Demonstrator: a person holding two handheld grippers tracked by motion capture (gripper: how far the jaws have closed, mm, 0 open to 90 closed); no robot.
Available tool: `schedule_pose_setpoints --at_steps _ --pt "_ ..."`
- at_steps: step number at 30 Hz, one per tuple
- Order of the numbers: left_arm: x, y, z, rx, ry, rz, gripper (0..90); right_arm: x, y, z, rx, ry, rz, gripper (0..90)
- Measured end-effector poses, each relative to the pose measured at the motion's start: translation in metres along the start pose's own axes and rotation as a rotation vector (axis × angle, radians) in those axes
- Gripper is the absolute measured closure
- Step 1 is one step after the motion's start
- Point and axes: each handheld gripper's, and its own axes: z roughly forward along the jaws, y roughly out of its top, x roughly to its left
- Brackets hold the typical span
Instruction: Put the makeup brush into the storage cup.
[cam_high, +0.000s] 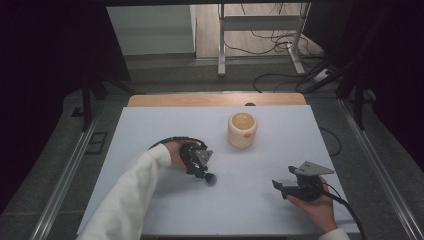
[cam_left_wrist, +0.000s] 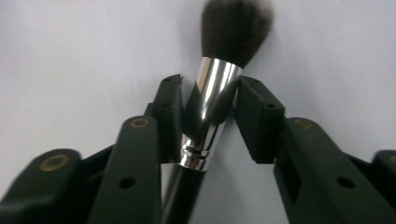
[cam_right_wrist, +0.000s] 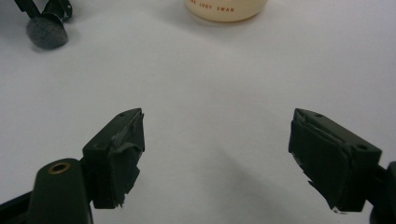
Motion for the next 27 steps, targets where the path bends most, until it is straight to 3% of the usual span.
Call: schedule_pose_setpoints --at_steps 2,6,11,14,17,19,20,23,27 --pt "0.0 0.0 0.0 0.002 -0.004 0.009 70.8 0.0 0.0 0.0 0.0 0.001 0.001 19.1" --pt "-0.001 0.001 0.0 0.01 -0.001 0.018 71.0 0.0 0.0 0.0 -0.002 0.001 0.002 19.1" --pt "-0.002 0.002 -0.001 0.02 0.004 -0.016 71.1 0.0 0.0 -0.001 -0.003 0.001 0.002 19.1" --pt "-0.003 0.005 -0.007 0.069 0.019 -0.115 71.1 0.0 0.0 -0.001 -0.004 0.001 0.003 19.1" --pt "-0.007 0.005 -0.016 0.071 0.039 -0.174 71.0 0.0 0.0 -0.001 -0.005 0.002 0.004 19.2" --pt "-0.008 0.005 -0.019 0.07 0.05 -0.186 71.0 0.0 0.0 -0.001 -0.006 0.001 0.004 19.2" --pt "-0.012 0.005 -0.024 0.067 0.08 -0.227 71.0 0.0 0.0 -0.002 -0.007 0.002 0.006 19.2" --pt "-0.017 0.004 -0.029 0.068 0.122 -0.292 71.1 0.0 0.0 -0.001 -0.008 0.002 0.008 19.3" --pt "-0.023 0.0 -0.033 0.063 0.131 -0.385 71.1 0.0 0.001 -0.001 -0.008 0.003 0.011 19.3"
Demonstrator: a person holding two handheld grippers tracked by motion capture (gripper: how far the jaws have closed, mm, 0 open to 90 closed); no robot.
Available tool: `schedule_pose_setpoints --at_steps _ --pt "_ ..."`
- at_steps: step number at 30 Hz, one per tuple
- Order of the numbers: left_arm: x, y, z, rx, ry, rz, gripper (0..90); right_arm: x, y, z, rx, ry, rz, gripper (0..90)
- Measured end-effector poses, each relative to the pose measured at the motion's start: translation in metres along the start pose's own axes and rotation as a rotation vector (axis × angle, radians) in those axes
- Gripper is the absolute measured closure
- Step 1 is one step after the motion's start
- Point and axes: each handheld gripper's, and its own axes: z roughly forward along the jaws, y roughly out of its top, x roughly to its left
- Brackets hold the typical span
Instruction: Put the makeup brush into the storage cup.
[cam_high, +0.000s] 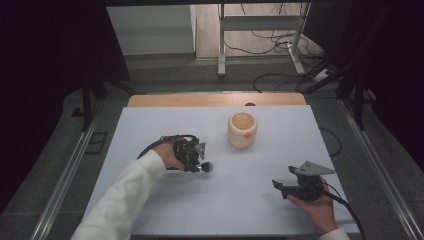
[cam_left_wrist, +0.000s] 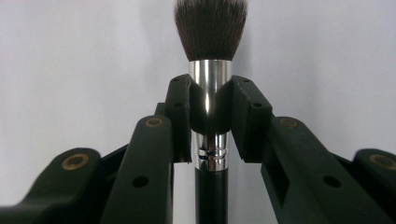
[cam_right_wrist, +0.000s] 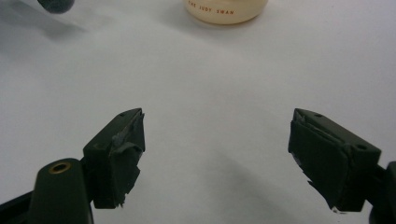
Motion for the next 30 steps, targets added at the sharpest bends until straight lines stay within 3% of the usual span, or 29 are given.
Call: schedule_pose_setpoints --at_steps 1,2,3,5,9,10,16,23,30 --pt "0.0 0.0 0.0 0.0 0.0 0.0 71.1 0.0 0.0 0.0 0.0 0.0 0.0 19.3" --pt "-0.001 -0.003 -0.002 -0.003 0.003 -0.038 71.1 0.0 0.0 0.0 -0.001 0.0 0.002 19.3" --pt "-0.001 -0.003 -0.002 -0.003 0.003 -0.038 71.1 0.0 0.0 0.0 -0.001 0.0 0.002 19.3" --pt "-0.003 -0.005 -0.004 0.016 0.027 -0.102 71.1 0.0 0.0 0.0 0.0 -0.002 0.003 19.3" --pt "-0.005 -0.007 -0.006 0.02 0.054 -0.144 71.1 0.0 0.0 0.0 0.002 -0.002 0.003 19.4" --pt "-0.006 -0.007 -0.007 0.021 0.069 -0.177 71.1 0.0 0.0 0.0 0.001 -0.001 0.004 19.4" --pt "-0.011 -0.009 -0.01 -0.014 0.086 -0.268 71.0 0.0 0.0 0.0 0.002 -0.003 0.003 19.3" --pt "-0.017 -0.01 -0.012 -0.04 0.094 -0.325 71.0 0.0 0.0 0.0 0.001 -0.003 0.007 19.5" --pt "-0.021 -0.012 -0.013 -0.048 0.108 -0.331 71.0 0.0 0.0 0.0 0.002 -0.004 0.009 19.5"
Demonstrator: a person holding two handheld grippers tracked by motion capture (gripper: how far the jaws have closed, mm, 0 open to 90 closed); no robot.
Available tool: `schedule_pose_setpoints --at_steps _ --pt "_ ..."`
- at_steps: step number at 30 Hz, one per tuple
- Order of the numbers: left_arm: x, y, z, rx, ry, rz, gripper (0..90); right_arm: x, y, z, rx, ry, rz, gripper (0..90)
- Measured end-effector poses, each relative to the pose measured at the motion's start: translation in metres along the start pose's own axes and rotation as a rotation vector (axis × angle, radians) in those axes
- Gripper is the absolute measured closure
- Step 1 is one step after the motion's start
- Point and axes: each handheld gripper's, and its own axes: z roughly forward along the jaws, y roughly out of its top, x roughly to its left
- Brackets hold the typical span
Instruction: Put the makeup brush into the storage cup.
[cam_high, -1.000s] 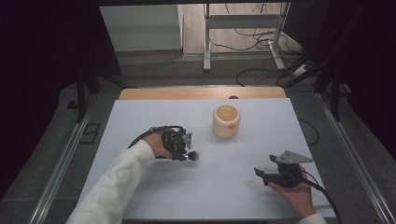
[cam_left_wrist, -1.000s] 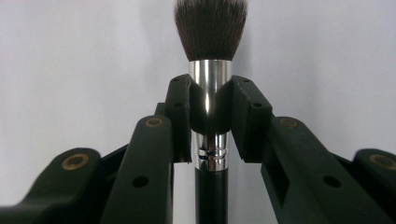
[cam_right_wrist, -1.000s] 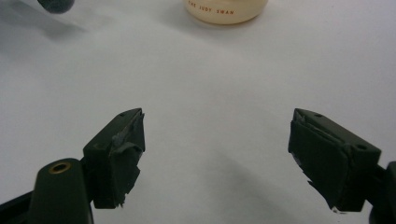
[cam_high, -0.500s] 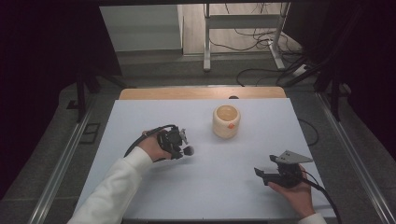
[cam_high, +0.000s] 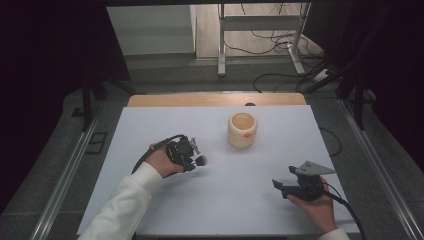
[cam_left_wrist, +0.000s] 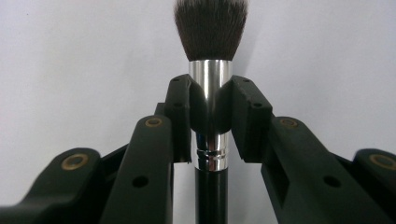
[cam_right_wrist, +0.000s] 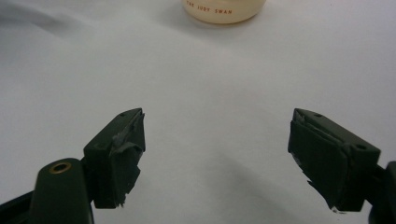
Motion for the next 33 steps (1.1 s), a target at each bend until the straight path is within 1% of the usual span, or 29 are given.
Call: schedule_pose_setpoints --at_steps 6,8,10,11,12,15,16,17,20,23,24,25,27,30,31,33 --pt "-0.003 -0.001 -0.002 -0.007 0.002 -0.006 71.0 0.0 0.0 0.0 0.0 0.0 0.001 19.5" --pt "-0.004 -0.001 -0.002 -0.008 0.002 -0.017 71.0 0.0 0.0 0.0 0.0 -0.001 0.001 19.5" --pt "-0.003 -0.002 -0.003 -0.011 0.005 -0.02 71.0 0.0 0.0 0.0 0.0 -0.001 0.001 19.5" --pt "-0.004 -0.003 -0.003 -0.014 0.009 -0.029 71.0 0.0 0.0 0.0 0.001 -0.001 0.0 19.5" --pt "-0.004 -0.003 -0.004 -0.017 0.008 -0.037 71.0 0.0 0.0 0.0 0.001 -0.002 0.0 19.5" --pt "-0.004 -0.004 -0.004 -0.027 0.004 -0.042 71.0 0.0 0.0 0.0 -0.001 -0.002 0.001 19.6" --pt "-0.005 -0.006 -0.004 -0.037 0.001 -0.053 71.0 0.0 0.0 0.0 -0.002 -0.002 0.001 19.7" --pt "-0.005 -0.006 -0.004 -0.037 0.001 -0.053 71.0 0.0 0.0 0.0 -0.001 -0.002 0.001 19.7" --pt "-0.007 -0.009 -0.005 -0.059 0.0 -0.071 71.0 0.0 0.0 0.0 0.0 -0.001 0.001 19.7" --pt "-0.01 -0.01 -0.008 -0.092 -0.003 -0.091 70.9 0.0 0.0 0.0 0.0 -0.002 0.0 19.7" --pt "-0.01 -0.01 -0.008 -0.092 -0.003 -0.091 71.0 0.0 0.0 0.0 0.0 -0.003 0.001 19.7" --pt "-0.011 -0.012 -0.011 -0.112 -0.002 -0.108 71.0 0.0 0.0 0.0 -0.002 -0.004 0.001 19.8" --pt "-0.011 -0.013 -0.012 -0.129 -0.001 -0.125 70.9 0.001 0.0 -0.001 -0.007 -0.003 0.001 20.3" --pt "-0.011 -0.015 -0.013 -0.142 0.001 -0.136 71.0 0.001 0.0 -0.002 -0.014 -0.004 0.001 20.5" --pt "-0.012 -0.017 -0.013 -0.156 0.001 -0.149 71.0 0.001 0.0 -0.002 -0.015 -0.004 0.001 20.5" --pt "-0.012 -0.018 -0.014 -0.167 -0.004 -0.162 70.9 0.001 0.0 -0.002 -0.016 -0.004 0.0 20.5"
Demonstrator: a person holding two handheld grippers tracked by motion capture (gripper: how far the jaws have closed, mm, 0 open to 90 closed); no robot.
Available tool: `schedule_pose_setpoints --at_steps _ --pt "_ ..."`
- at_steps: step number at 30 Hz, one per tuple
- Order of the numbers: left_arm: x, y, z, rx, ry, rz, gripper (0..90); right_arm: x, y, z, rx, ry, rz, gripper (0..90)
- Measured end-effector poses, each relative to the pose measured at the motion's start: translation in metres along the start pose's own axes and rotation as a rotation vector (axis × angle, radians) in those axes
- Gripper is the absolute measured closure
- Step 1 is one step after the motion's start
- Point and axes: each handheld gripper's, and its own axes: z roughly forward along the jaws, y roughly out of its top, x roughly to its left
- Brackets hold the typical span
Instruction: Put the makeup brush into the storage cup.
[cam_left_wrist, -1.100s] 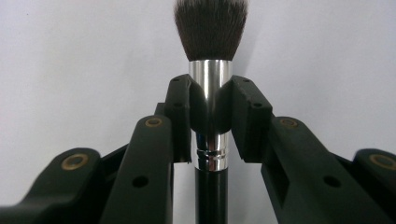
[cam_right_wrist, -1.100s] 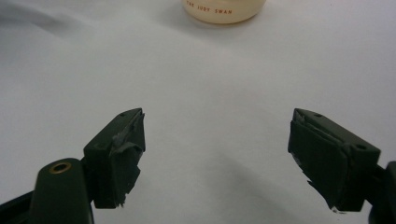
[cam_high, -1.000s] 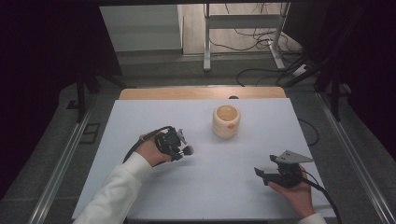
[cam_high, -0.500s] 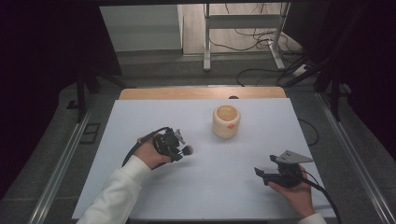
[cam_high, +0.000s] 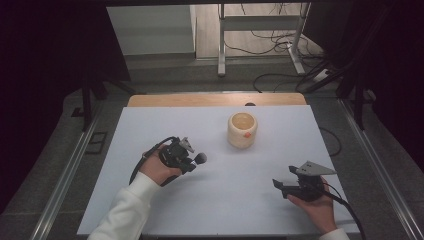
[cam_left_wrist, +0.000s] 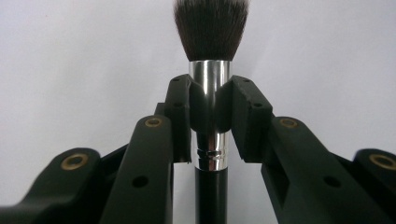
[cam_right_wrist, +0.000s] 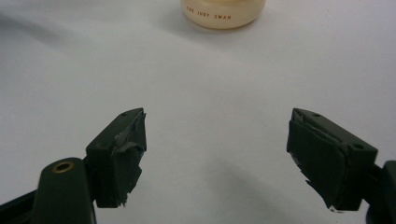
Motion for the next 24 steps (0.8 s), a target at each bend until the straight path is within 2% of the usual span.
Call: schedule_pose_setpoints --at_steps 10,15,24 --pt "-0.0006 -0.0042 -0.004 -0.022 -0.029 -0.045 70.9 0.0003 -0.0001 0.0004 0.001 0.002 -0.001 20.5" --pt "-0.0019 -0.0049 -0.0037 -0.043 -0.037 -0.053 71.0 0.0005 0.0 0.0 -0.003 0.005 -0.002 20.5" --pt "-0.0042 -0.0011 -0.005 -0.045 -0.042 -0.048 70.9 0.0013 0.0009 0.0006 -0.013 0.015 0.008 20.6"
